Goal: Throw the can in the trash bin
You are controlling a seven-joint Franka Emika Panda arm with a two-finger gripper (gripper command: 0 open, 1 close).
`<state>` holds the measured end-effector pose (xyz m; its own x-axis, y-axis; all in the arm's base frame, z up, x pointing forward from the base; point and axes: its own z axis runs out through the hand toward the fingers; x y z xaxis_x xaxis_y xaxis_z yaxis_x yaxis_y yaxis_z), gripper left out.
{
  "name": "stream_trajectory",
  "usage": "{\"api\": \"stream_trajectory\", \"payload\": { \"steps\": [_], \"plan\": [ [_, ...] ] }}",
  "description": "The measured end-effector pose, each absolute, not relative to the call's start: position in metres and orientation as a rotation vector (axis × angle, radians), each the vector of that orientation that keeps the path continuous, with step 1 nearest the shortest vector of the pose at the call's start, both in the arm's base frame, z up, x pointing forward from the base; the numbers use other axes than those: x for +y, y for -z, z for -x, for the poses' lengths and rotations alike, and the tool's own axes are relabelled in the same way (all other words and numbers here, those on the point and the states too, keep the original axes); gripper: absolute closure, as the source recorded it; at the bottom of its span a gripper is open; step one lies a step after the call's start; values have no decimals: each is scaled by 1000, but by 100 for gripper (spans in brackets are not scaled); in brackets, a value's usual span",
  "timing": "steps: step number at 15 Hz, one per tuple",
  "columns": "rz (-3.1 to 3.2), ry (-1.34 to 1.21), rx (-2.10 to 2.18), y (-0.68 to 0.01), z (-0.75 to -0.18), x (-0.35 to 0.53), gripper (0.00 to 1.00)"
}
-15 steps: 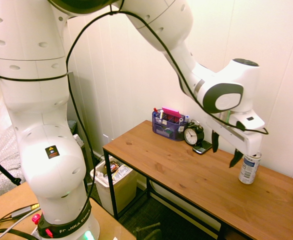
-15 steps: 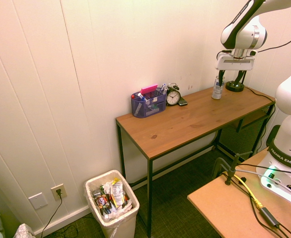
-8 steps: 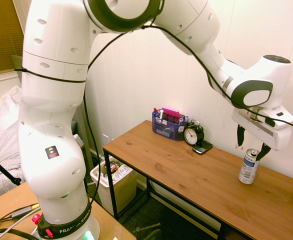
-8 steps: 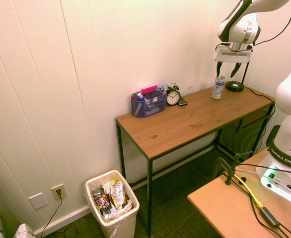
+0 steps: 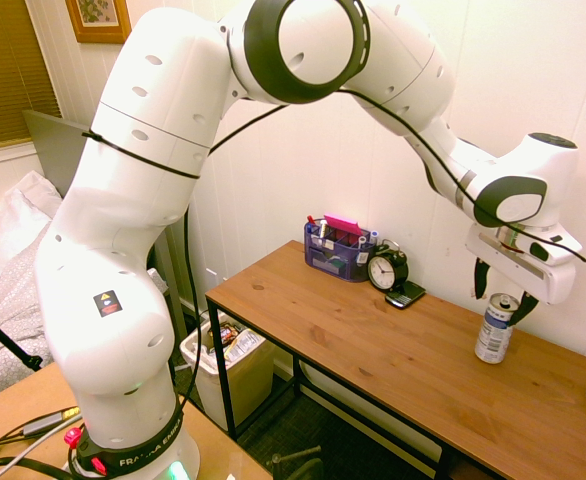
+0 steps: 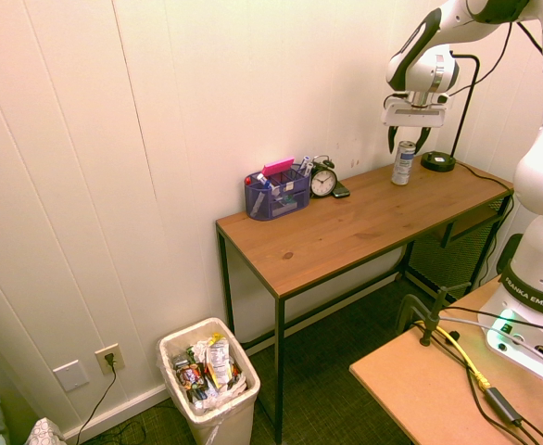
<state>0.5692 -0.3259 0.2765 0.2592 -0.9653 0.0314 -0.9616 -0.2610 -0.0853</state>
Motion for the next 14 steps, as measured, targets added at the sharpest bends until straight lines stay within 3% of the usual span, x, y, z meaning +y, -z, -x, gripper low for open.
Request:
{"api": "stream_trajectory", "payload": {
  "steps": [14],
  "plan": [
    [2466,113,1886,-258,-571,-331,100]
  ]
}}
